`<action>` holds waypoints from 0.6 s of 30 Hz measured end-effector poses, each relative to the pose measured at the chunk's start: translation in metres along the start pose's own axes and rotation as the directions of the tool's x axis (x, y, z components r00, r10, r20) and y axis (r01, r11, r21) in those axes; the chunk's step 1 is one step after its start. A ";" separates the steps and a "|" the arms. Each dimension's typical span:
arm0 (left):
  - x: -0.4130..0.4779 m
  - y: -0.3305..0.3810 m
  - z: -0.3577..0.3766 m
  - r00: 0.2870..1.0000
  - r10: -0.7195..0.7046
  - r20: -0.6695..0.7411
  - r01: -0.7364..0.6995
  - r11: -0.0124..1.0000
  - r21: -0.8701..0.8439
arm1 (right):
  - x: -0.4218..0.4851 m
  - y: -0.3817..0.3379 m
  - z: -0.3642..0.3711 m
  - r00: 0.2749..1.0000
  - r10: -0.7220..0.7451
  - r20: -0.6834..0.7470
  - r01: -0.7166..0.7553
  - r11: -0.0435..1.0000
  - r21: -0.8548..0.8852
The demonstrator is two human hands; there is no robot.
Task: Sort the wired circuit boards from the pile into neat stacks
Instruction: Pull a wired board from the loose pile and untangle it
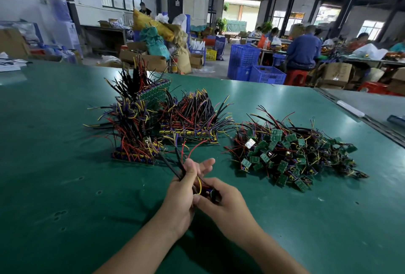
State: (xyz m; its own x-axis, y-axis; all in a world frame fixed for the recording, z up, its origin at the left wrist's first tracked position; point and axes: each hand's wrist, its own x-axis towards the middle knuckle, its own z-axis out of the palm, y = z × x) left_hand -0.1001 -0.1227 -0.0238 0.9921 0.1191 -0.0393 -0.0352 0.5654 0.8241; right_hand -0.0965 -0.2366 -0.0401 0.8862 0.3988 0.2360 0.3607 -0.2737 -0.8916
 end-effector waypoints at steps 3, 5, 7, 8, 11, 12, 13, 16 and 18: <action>0.003 -0.001 -0.005 0.998 -0.047 -0.047 0.046 0.999 -0.026 | 0.000 0.001 -0.002 1.000 0.008 -0.014 -0.007 0.999 0.043; 0.007 0.003 -0.008 0.995 -0.057 -0.084 0.051 0.995 -0.081 | 0.000 0.002 -0.003 1.000 0.022 -0.018 -0.021 0.999 0.037; 0.011 0.009 -0.011 0.993 -0.086 -0.085 0.069 0.980 -0.185 | 0.000 0.004 -0.004 0.999 0.033 -0.009 -0.033 0.999 0.006; 0.012 0.012 -0.011 0.990 -0.107 -0.090 0.082 0.966 -0.246 | 0.000 0.004 -0.004 0.999 0.043 0.007 -0.043 0.999 -0.010; 0.016 0.015 -0.014 0.986 -0.113 -0.124 0.059 0.927 -0.371 | -0.002 0.003 -0.001 0.993 0.088 0.074 -0.089 0.996 0.000; 0.017 0.015 -0.014 0.986 -0.099 -0.133 0.041 0.925 -0.378 | -0.002 0.001 0.001 0.991 0.101 0.087 -0.103 0.994 0.021; 0.017 0.015 -0.015 0.987 -0.080 -0.136 0.024 0.928 -0.372 | -0.003 -0.001 0.003 0.989 0.114 0.093 -0.118 0.992 0.045; 0.016 0.014 -0.016 0.996 -0.043 -0.078 0.016 0.949 -0.316 | -0.002 -0.008 0.007 0.966 0.215 0.141 -0.243 0.941 0.237; 0.015 0.012 -0.015 0.998 -0.049 -0.043 0.037 0.970 -0.240 | -0.001 -0.012 0.006 0.940 0.284 0.192 -0.336 0.873 0.354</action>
State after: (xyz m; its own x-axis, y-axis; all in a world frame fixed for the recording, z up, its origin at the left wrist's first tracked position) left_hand -0.0875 -0.1013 -0.0229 0.9866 0.1260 -0.1036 -0.0262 0.7491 0.6620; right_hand -0.1034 -0.2280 -0.0320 0.8792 0.4647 -0.1052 -0.0857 -0.0630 -0.9943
